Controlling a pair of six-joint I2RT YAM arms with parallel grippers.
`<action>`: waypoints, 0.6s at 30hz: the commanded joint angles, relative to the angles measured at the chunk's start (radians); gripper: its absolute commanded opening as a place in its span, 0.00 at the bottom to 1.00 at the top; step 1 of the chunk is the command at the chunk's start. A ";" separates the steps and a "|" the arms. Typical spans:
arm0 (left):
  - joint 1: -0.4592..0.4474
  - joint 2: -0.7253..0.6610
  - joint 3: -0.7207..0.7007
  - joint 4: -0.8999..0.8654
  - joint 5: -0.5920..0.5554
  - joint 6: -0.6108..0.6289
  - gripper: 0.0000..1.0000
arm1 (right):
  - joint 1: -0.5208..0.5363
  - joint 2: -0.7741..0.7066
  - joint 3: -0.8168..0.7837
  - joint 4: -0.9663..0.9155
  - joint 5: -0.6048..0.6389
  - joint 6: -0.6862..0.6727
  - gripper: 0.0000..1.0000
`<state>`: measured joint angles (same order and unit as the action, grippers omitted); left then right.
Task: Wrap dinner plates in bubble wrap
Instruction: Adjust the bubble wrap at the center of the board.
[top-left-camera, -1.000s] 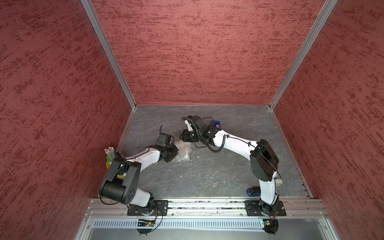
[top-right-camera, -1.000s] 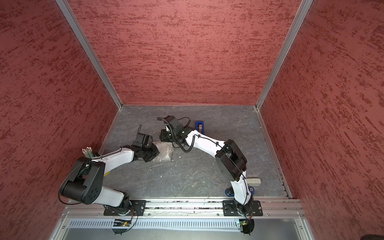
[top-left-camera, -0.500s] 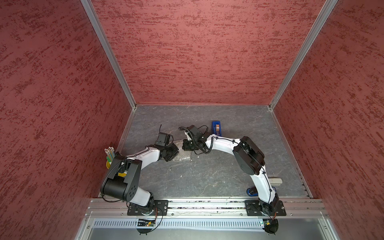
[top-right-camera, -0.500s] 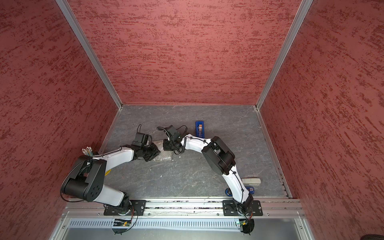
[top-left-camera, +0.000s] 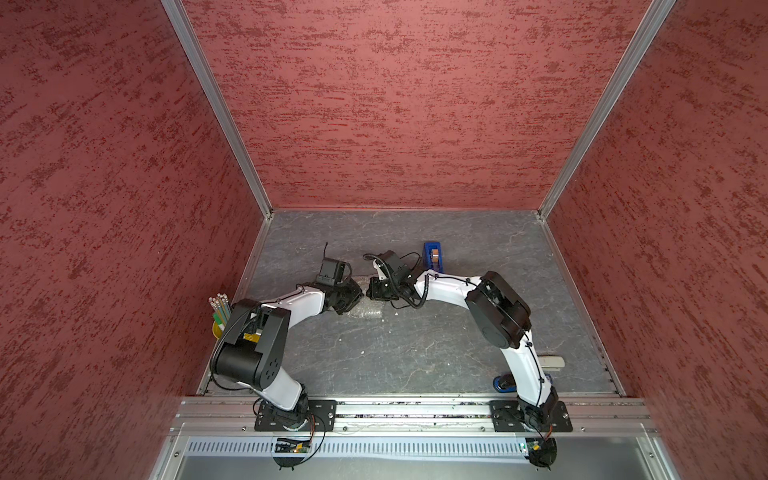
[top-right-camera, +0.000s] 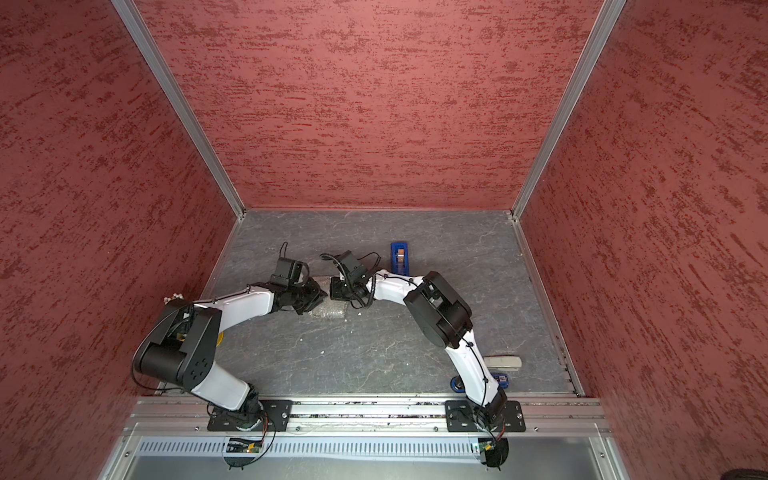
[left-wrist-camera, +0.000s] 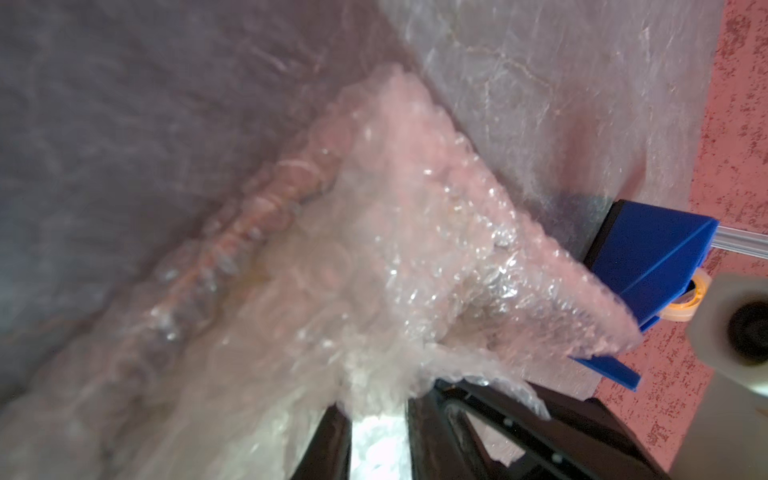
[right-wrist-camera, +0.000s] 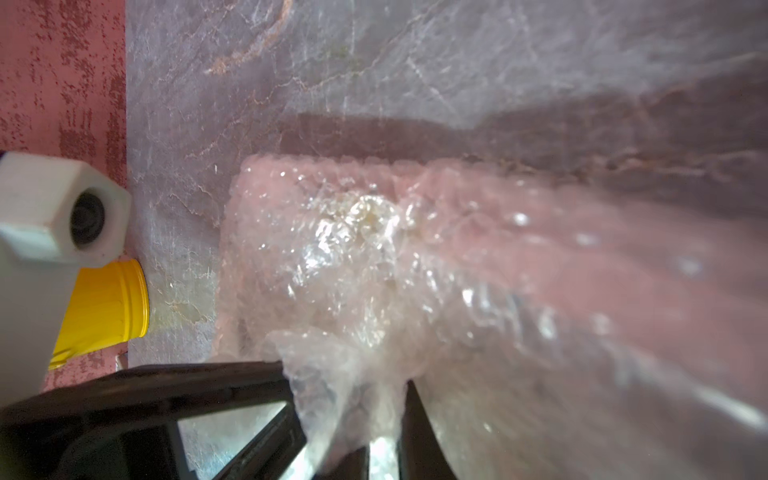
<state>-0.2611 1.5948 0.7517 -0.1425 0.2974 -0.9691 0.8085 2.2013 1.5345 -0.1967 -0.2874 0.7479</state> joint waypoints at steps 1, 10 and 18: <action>-0.004 0.037 0.014 0.101 -0.013 -0.029 0.24 | 0.009 0.001 -0.026 -0.015 -0.018 0.024 0.14; -0.026 0.009 0.030 0.133 0.011 -0.055 0.24 | 0.008 0.013 -0.016 -0.031 -0.014 0.045 0.13; -0.027 0.064 0.091 0.109 -0.009 -0.037 0.20 | 0.004 0.017 0.006 -0.049 -0.010 0.057 0.11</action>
<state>-0.2874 1.6241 0.8158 -0.0715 0.2859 -1.0153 0.8059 2.2013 1.5288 -0.1867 -0.2878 0.7856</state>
